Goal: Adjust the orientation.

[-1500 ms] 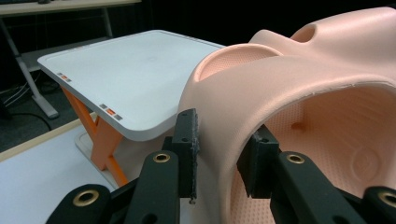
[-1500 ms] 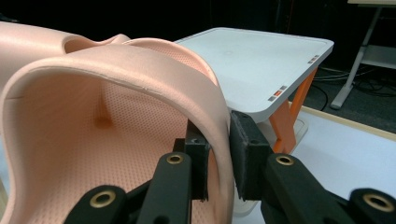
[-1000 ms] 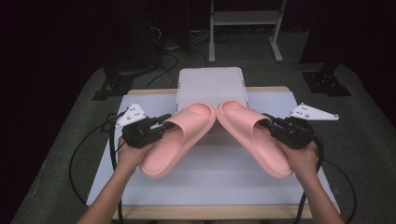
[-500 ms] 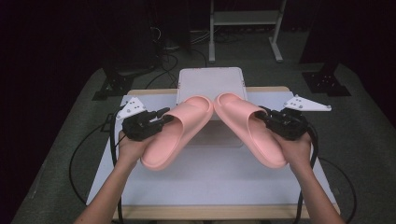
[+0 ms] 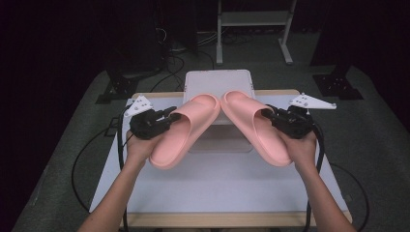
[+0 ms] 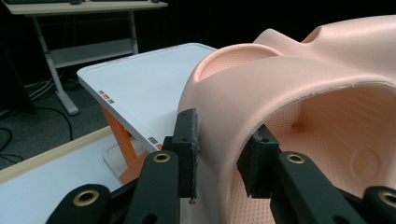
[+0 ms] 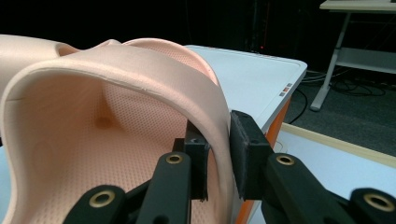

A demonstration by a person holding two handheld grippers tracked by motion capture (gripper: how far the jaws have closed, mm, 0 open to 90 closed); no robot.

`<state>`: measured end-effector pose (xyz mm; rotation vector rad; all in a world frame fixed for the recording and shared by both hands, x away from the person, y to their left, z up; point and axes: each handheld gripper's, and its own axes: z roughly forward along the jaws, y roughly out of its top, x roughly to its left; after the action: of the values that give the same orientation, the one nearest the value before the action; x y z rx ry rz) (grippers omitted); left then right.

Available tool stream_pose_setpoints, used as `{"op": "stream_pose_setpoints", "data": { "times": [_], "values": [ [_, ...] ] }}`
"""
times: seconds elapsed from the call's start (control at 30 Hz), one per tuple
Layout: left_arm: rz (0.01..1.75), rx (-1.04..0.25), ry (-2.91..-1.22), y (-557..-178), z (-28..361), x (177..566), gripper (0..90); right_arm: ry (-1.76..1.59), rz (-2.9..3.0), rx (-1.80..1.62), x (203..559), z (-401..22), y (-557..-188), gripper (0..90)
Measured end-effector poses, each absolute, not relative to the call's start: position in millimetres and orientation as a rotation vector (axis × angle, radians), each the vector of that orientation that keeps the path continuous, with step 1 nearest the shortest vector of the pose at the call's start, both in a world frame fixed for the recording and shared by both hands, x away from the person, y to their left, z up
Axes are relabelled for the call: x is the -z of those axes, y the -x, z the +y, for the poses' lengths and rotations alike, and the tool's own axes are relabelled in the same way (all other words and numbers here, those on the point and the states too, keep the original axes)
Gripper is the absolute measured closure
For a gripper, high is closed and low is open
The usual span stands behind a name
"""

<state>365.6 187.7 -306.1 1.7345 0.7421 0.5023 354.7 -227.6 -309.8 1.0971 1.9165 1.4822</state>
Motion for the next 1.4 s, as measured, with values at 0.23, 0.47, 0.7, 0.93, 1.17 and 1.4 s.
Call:
{"op": "stream_pose_setpoints", "data": {
  "times": [0.23,0.47,0.7,0.93,1.17,1.4],
  "values": [
    [0.754,-0.522,-1.736,-372,188,304,70.3,-1.098,1.901,-1.472,309,-223,-362,76.5],
    [0.761,-0.531,-1.732,-379,186,301,70.3,-1.106,1.887,-1.46,307,-220,-368,76.4],
    [0.766,-0.529,-1.73,-385,186,301,70.3,-1.109,1.88,-1.442,304,-218,-372,76.3],
    [0.774,-0.536,-1.728,-392,185,300,70.3,-1.105,1.874,-1.434,303,-217,-379,76.4],
    [0.78,-0.542,-1.73,-399,183,297,70.2,-1.103,1.874,-1.419,300,-216,-386,76.3],
    [0.797,-0.547,-1.737,-407,183,298,70.2,-1.102,1.889,-1.394,299,-213,-395,76.2]
  ]
}}
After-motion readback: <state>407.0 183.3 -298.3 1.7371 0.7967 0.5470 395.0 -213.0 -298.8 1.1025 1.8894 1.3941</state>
